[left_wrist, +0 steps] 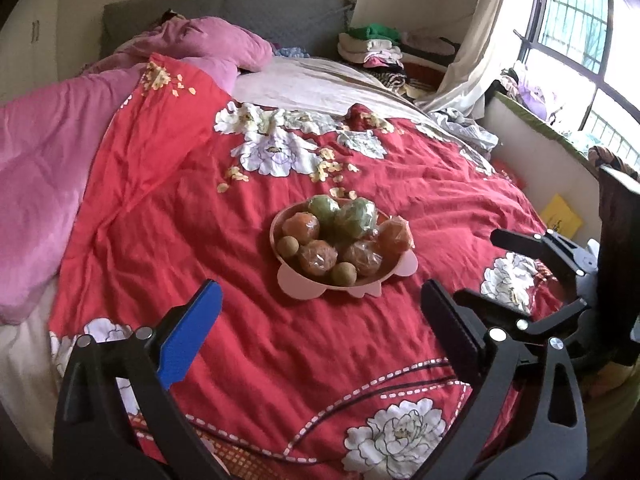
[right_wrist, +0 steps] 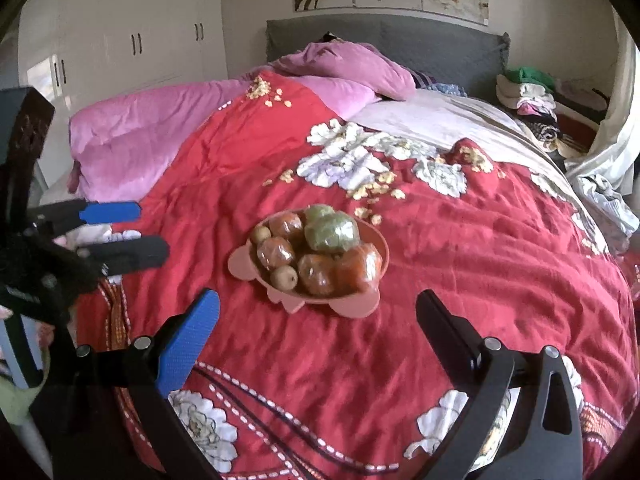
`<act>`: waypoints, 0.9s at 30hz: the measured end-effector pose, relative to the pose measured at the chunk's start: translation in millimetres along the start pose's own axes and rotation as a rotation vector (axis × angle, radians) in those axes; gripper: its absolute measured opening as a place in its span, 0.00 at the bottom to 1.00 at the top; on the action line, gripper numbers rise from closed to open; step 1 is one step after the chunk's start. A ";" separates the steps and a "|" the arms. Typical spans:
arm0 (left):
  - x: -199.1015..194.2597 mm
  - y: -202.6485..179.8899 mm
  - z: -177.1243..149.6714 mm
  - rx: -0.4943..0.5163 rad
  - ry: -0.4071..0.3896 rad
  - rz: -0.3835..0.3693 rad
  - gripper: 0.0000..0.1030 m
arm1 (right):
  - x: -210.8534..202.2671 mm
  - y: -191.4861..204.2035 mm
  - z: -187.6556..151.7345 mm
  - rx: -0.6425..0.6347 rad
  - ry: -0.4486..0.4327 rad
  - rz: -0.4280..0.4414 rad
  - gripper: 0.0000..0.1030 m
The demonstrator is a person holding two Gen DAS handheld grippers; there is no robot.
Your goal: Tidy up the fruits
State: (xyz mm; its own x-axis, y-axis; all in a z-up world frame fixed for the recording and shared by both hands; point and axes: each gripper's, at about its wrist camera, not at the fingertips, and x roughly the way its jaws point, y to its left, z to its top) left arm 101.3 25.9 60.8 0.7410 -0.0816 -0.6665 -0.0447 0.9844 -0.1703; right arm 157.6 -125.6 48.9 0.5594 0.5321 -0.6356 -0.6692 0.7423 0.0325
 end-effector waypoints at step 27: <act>8.5 10.3 -43.6 -0.026 0.053 0.048 0.91 | -5.3 -5.8 -47.5 0.102 0.044 -0.048 0.95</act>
State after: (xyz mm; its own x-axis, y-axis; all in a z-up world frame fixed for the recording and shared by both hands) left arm 78.0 28.5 21.8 0.7014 -0.0428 -0.7115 -0.0975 0.9831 -0.1552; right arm 135.2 -152.1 15.5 0.5664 0.4782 -0.6712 -0.5874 0.8055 0.0782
